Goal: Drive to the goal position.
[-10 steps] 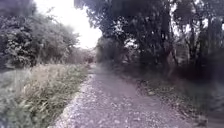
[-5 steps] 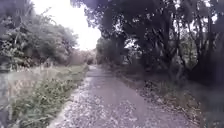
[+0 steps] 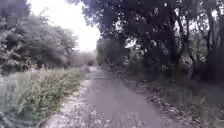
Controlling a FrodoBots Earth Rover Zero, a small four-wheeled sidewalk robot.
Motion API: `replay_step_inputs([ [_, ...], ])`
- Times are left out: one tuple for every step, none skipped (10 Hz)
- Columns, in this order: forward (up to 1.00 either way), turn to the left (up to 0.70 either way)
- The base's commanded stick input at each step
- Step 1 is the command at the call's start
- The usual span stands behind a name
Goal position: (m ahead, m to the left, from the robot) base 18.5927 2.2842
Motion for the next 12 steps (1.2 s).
replay_step_inputs([
  [0.85,0.01],
  [0.85,0.01],
  [0.85,0.01],
  [0.85,0.01],
  [0.85,0.01],
  [0.85,0.01],
  [0.85,0.01],
  [0.85,0.01],
  [0.85,0.01],
  [0.85,0.01],
  [0.85,0.01],
  [0.85,0.17],
])
